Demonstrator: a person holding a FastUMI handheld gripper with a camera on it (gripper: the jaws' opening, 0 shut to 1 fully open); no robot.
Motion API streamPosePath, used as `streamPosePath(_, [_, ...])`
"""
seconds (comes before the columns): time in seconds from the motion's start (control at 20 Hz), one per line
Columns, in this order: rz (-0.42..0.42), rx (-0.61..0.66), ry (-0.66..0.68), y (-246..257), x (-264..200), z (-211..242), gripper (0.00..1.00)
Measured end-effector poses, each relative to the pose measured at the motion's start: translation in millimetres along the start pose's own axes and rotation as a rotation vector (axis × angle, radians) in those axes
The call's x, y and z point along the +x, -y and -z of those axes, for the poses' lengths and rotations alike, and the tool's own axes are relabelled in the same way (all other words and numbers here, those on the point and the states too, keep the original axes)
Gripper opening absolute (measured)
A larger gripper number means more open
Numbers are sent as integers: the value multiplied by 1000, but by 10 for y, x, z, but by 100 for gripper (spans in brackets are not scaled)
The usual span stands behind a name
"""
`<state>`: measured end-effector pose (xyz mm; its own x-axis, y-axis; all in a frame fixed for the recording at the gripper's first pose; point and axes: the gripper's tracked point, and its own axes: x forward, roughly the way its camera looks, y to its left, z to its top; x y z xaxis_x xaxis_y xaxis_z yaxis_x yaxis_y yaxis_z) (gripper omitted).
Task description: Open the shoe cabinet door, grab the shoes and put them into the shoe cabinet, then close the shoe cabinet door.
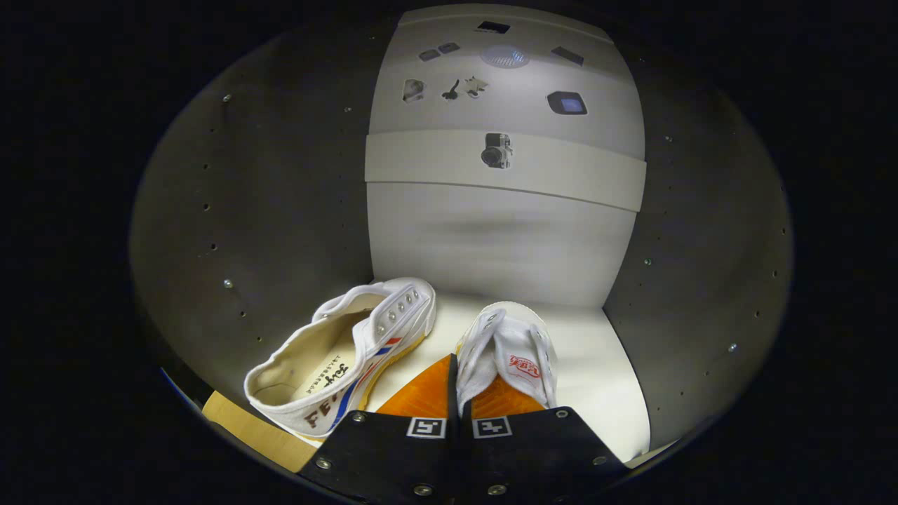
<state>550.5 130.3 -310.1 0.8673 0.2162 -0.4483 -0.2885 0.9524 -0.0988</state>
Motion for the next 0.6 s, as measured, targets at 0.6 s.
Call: streamPosePath(0.6, [4, -38, 2, -44, 238, -62, 13])
